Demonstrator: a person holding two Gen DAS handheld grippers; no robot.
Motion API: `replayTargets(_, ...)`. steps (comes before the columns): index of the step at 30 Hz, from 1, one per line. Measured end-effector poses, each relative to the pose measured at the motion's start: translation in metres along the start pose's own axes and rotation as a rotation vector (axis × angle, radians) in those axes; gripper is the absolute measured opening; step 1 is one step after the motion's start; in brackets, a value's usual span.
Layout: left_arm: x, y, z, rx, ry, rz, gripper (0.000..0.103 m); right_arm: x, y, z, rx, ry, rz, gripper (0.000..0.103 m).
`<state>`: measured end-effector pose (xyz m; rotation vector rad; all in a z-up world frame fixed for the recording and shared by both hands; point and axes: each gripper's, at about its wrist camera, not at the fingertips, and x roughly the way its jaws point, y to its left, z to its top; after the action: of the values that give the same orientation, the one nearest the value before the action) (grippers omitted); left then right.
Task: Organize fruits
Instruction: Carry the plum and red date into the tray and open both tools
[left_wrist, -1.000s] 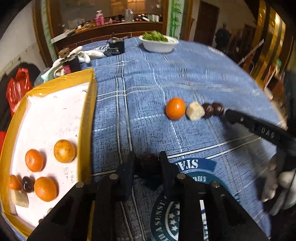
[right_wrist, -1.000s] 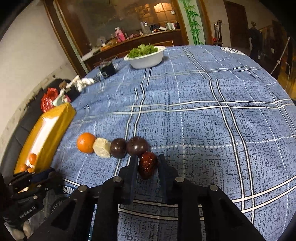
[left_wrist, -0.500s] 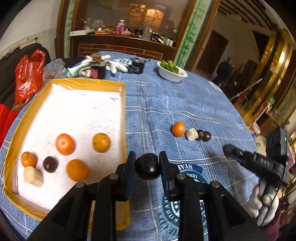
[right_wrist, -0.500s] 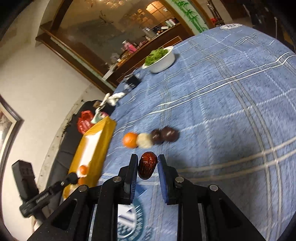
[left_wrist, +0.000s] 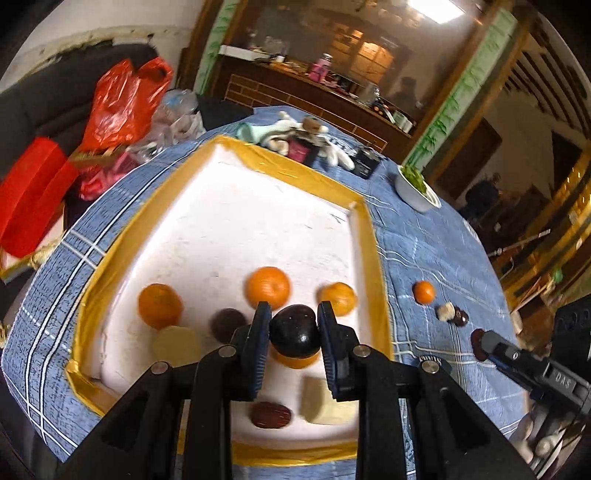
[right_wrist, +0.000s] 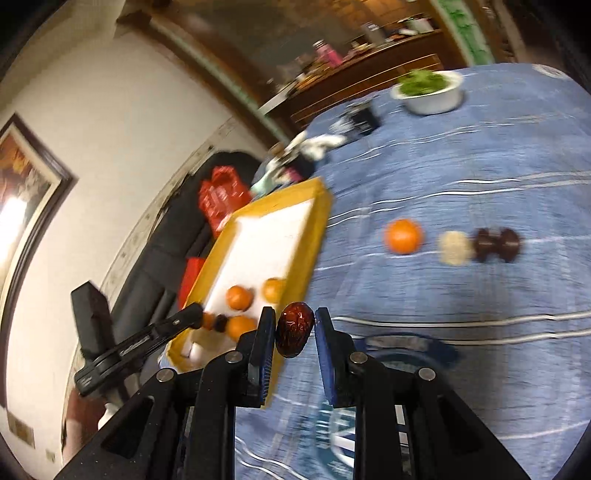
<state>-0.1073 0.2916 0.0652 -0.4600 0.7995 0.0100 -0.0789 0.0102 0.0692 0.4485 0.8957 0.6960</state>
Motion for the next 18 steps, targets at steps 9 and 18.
replayTargets(9, 0.0, 0.024, 0.003, -0.03, -0.023, -0.003, 0.025, 0.055, 0.047, -0.006, -0.099, 0.078, 0.016, 0.025)
replayTargets(18, 0.004, 0.036, 0.002, -0.021, -0.038, 0.048, 0.025, 0.097, 0.065, -0.023, -0.196, 0.135, -0.065, 0.025)
